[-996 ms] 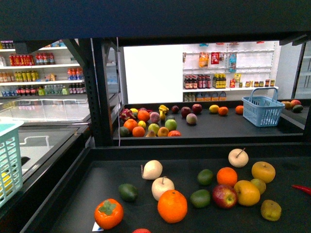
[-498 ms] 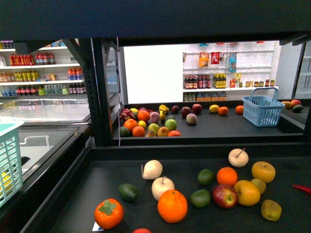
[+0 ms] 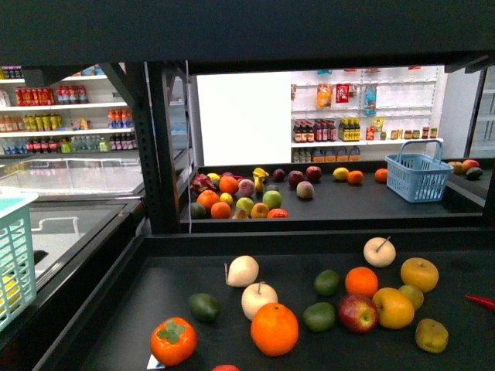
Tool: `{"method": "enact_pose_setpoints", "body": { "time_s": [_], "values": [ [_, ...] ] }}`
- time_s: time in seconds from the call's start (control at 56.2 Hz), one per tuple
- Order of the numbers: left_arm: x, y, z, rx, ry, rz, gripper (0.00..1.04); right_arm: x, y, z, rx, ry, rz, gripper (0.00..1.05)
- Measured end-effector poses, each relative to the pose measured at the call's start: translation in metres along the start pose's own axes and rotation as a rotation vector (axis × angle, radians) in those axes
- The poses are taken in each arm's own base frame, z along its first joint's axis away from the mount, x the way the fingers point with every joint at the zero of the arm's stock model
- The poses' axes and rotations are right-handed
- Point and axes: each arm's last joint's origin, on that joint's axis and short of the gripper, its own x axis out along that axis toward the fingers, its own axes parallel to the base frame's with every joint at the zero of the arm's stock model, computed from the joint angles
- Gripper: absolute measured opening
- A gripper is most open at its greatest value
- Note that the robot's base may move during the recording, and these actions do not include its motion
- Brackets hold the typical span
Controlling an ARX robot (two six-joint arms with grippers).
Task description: Pick lemon from shelf
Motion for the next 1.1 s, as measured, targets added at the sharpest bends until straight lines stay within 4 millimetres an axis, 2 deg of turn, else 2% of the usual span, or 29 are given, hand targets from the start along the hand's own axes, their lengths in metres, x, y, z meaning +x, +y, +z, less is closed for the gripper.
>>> {"method": "enact_pose_setpoints", "body": {
  "time_s": [0.036, 0.071, 0.142, 0.249, 0.338, 0.48, 0.783, 1.103],
  "values": [
    [-0.012, -0.002, 0.001, 0.051, 0.010, -0.052, 0.94, 0.000, 0.000, 0.000, 0.000, 0.000, 0.000, 1.02],
    [-0.028, -0.007, -0.001, 0.139, 0.051, -0.184, 0.87, 0.000, 0.000, 0.000, 0.000, 0.000, 0.000, 1.02],
    [-0.077, -0.011, -0.028, 0.342, 0.077, -0.330, 0.69, 0.000, 0.000, 0.000, 0.000, 0.000, 0.000, 1.02],
    [-0.114, 0.011, -0.057, 0.441, 0.092, -0.371, 0.48, 0.000, 0.000, 0.000, 0.000, 0.000, -0.001, 1.02],
    [-0.129, 0.024, -0.070, 0.457, 0.040, -0.382, 0.30, 0.000, 0.000, 0.000, 0.000, 0.000, 0.000, 1.02],
    [-0.129, 0.033, -0.087, 0.465, 0.031, -0.385, 0.02, 0.000, 0.000, 0.000, 0.000, 0.000, 0.002, 1.02],
    [-0.127, 0.046, -0.112, 0.473, 0.035, -0.384, 0.03, 0.000, 0.000, 0.000, 0.000, 0.000, 0.003, 1.02],
    [-0.127, 0.052, -0.123, 0.473, 0.031, -0.384, 0.03, 0.000, 0.000, 0.000, 0.000, 0.000, 0.003, 1.02]
  ]
}}
